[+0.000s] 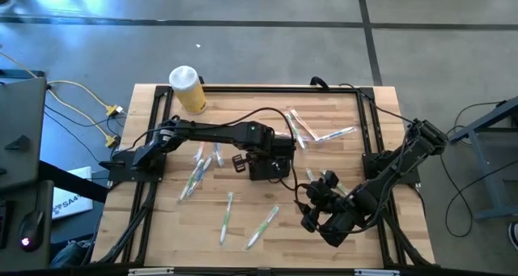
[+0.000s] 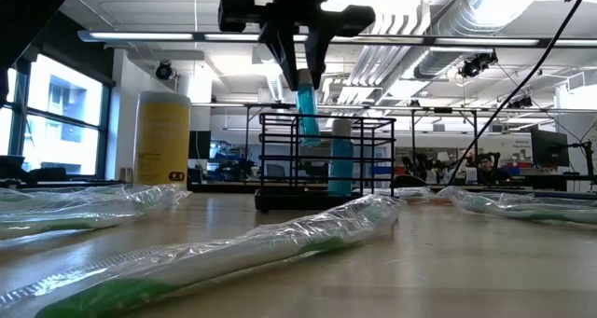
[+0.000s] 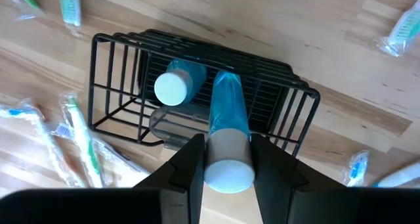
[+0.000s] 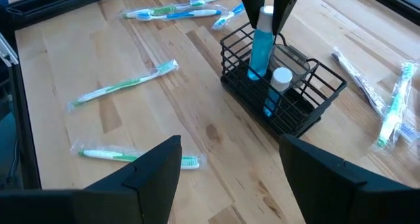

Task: Pick & Place toothbrushing station
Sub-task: Put the blue mouthwash into the wire organizer, then put the orange toothbrush into the wire organizer

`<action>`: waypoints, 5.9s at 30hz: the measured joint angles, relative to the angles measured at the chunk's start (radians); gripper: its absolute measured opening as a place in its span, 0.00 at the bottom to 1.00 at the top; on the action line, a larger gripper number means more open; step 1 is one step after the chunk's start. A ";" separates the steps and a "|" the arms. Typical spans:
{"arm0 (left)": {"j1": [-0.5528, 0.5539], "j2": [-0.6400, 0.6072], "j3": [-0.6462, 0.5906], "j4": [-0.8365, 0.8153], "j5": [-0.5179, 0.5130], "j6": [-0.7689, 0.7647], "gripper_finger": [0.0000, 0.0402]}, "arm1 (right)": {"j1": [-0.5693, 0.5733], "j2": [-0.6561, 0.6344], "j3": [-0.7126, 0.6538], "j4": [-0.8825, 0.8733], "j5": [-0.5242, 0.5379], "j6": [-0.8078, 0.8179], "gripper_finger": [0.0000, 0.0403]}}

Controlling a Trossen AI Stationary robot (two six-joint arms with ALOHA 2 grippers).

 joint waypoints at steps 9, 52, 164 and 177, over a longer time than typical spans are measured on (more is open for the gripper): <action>0.001 0.000 0.000 0.030 0.007 0.005 0.23 | 0.000 0.000 0.000 -0.001 0.000 -0.001 0.62; 0.064 -0.003 -0.138 0.088 0.040 0.026 0.23 | -0.035 0.000 0.000 -0.045 0.017 -0.010 0.62; 0.064 0.045 -0.119 0.098 -0.053 -0.026 0.32 | -0.035 0.000 0.000 -0.052 0.014 -0.006 0.62; 0.064 0.043 -0.031 0.011 -0.052 -0.061 0.32 | -0.035 0.000 0.000 -0.054 0.014 -0.006 0.62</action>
